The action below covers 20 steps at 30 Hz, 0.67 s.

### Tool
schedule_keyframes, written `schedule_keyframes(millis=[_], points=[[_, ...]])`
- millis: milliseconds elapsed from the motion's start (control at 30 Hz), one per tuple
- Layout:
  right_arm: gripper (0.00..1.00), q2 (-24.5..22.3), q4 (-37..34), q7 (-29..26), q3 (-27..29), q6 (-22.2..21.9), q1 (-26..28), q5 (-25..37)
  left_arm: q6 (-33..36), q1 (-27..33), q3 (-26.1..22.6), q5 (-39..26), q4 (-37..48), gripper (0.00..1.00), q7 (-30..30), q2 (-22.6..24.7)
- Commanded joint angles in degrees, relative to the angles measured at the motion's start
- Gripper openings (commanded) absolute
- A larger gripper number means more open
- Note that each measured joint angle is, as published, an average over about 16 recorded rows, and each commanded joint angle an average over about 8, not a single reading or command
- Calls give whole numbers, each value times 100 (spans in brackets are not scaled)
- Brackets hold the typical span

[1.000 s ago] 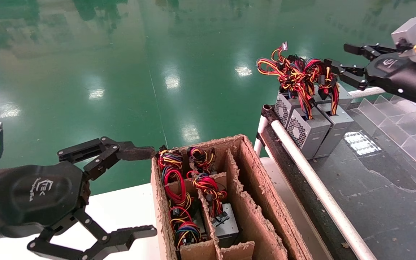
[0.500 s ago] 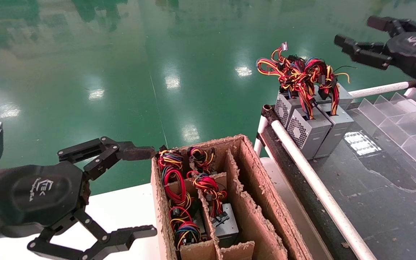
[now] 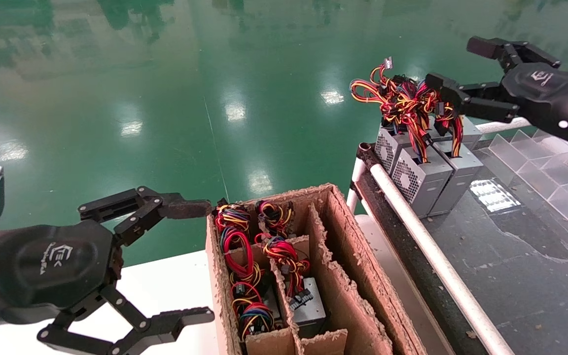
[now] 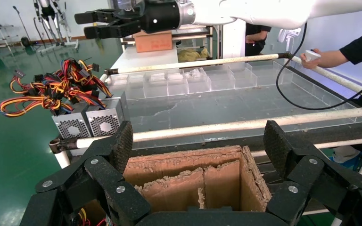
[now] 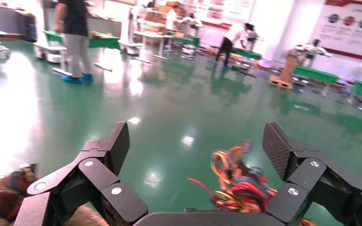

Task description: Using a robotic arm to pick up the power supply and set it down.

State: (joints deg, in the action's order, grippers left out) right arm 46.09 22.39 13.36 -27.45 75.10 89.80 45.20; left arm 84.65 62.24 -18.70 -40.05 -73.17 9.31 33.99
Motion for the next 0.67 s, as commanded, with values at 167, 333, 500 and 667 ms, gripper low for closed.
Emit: schedule_keyframes(millis=[167, 333, 500, 667], points=[[100, -161, 745, -351, 166, 154, -411, -49, 0, 0, -1, 1, 0, 100, 0, 0], [100, -296, 1369, -645, 306, 283, -755, -89, -1, 1, -2, 1, 0, 98, -1, -1], [100, -433, 2003, -944, 447, 414, -1105, -131, -1, 1, -3, 2, 0, 99, -1, -1], [100, -529, 2445, -1152, 546, 506, -1348, -159, -1, 1, -3, 2, 0, 100, -2, -1]])
